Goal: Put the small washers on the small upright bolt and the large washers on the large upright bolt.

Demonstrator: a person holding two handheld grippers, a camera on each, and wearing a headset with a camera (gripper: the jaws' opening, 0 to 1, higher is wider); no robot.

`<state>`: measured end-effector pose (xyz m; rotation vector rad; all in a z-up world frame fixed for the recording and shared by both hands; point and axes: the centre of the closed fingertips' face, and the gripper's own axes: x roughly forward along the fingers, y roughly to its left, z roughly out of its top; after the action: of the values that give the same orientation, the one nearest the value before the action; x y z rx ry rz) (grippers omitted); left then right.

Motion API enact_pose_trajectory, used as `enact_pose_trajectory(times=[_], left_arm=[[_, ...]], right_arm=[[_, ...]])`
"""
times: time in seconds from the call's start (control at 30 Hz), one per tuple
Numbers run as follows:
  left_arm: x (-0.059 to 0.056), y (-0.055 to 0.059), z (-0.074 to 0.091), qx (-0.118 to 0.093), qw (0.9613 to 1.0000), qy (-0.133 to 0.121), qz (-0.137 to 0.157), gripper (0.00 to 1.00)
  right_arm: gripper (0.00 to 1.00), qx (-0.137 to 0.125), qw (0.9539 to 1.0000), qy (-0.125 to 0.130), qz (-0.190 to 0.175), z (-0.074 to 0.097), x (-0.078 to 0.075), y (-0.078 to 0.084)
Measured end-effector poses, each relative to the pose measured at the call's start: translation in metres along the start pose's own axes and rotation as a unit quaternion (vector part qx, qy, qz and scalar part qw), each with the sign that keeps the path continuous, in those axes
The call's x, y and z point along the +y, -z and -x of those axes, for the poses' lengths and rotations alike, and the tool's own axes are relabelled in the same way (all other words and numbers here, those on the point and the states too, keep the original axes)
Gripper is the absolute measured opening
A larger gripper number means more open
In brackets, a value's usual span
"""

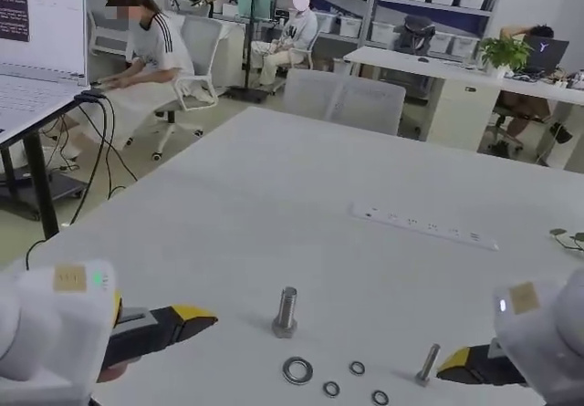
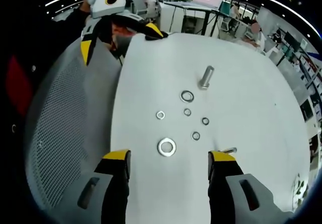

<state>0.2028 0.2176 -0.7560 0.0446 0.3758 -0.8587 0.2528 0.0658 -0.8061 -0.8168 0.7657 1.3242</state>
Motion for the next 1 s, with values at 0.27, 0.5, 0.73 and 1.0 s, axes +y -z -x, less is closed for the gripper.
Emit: enact_pose_trajectory(times=[0.27,0.5,0.73,1.0], left_arm=[[0.005,-0.005,0.003,0.001,1.0000,-0.006,-0.004,1.00],[0.009,-0.004,0.003,0.004,1.0000,-0.006,-0.003,1.00],[0.011,-0.005,0.002,0.007,1.0000,-0.003,-0.003,1.00],[0.012,-0.005,0.000,0.009,1.0000,-0.003,-0.003,1.00]], right_arm=[[0.63,-0.002,1.0000,0.003,-0.007,0.003,0.001,0.002],[0.62,-0.001,1.0000,0.002,-0.009,0.002,0.002,0.003],[0.62,0.003,0.9999,-0.001,-0.014,0.002,0.004,0.006],[0.61,0.007,0.9998,-0.002,-0.017,0.001,0.004,0.009]])
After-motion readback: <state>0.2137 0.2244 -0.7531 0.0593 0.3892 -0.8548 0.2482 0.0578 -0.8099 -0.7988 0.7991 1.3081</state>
